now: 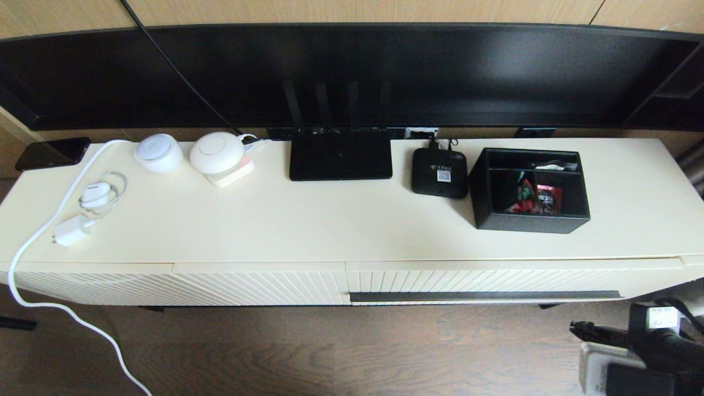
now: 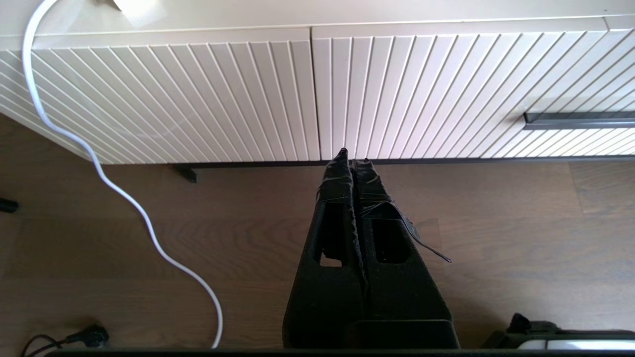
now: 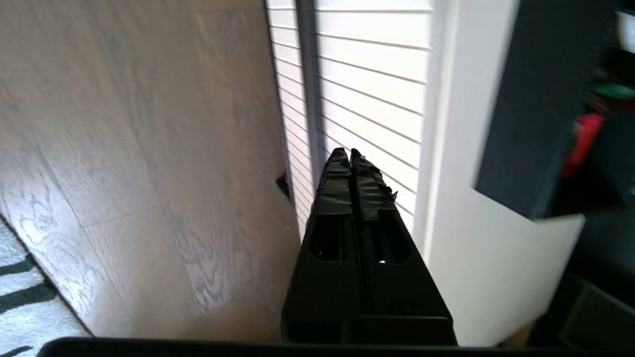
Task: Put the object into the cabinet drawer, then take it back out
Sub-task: Open the drawer
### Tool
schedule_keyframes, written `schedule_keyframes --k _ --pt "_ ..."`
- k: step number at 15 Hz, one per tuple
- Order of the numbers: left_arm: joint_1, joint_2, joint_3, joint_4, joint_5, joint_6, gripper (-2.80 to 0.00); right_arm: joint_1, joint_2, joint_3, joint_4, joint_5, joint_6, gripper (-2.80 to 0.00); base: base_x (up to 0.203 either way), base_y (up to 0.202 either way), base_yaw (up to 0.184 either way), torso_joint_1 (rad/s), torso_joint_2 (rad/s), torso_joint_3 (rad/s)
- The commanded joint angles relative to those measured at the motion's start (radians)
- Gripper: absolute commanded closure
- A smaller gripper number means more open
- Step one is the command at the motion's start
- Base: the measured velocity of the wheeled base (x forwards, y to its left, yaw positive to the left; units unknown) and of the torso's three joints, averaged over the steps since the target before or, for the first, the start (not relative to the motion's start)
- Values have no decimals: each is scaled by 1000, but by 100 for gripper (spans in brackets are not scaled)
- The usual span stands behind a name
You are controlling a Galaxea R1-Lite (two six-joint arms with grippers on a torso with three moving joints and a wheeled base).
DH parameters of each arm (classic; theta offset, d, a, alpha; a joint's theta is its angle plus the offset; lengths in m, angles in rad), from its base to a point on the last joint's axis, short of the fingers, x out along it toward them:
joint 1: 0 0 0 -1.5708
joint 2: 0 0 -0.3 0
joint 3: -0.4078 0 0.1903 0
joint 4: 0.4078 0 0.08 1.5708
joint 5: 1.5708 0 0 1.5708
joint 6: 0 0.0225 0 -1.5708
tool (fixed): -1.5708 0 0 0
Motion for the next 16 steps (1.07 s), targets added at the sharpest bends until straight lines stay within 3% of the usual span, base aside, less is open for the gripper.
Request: schedule_keyframes --k 1,12,16 --pt "0 2 0 0 0 0 0 15 81 51 -75 -3 -6 0 0 0 0 0 0 0" --pt "0 2 -1 0 0 0 0 20 738 278 -1015 -39 -24 0 0 0 0 0 0 0" --pt "0 2 0 0 0 0 0 14 787 332 -1096 -41 -69 0 0 0 0 0 0 0"
